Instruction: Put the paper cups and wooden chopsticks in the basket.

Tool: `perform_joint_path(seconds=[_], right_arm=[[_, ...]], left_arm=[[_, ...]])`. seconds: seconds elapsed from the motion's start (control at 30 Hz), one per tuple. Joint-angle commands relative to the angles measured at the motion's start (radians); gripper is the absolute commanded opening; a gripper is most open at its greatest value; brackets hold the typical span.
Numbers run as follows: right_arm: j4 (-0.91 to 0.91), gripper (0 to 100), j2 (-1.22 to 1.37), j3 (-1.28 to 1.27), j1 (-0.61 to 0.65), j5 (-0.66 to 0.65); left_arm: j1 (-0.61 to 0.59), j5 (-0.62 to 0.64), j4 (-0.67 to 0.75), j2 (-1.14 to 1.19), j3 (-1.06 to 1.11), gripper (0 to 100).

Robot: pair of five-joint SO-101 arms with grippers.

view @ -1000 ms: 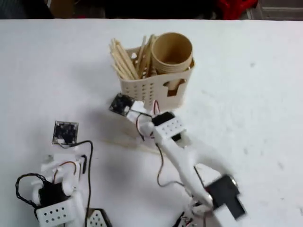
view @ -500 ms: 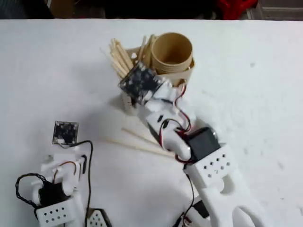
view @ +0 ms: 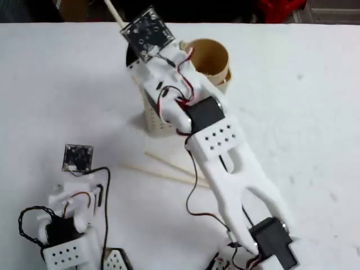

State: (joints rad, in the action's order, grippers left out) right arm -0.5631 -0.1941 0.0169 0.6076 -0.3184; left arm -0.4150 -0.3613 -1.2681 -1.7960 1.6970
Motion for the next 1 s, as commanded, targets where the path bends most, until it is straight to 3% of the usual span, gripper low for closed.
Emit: perform_joint_path(seconds=[0.0,0.2,0.5,0.83,0.97], right_arm=[[0.105,1.7,-0.025,0.063,-0.008,0.011],[0.14,1.7,-0.047,0.018,-0.024,0.1],[0.421,1.6,-0.061,-0.308,-0.031,0.1],[0.42,1.6,-0.203,-0.506,-0.062,0.098],[0.321,5.0,-0.309,-0.586,-0.082,0.098]], left_arm=[[-0.005,-0.003,-0.003,-0.004,-0.003,22],[-0.005,-0.003,-0.003,-0.004,-0.003,22],[-0.005,-0.003,-0.003,-0.004,-0.003,22],[-0.005,-0.003,-0.003,-0.004,-0.003,22],[-0.005,-0.003,-0.003,-0.004,-0.003,22]])
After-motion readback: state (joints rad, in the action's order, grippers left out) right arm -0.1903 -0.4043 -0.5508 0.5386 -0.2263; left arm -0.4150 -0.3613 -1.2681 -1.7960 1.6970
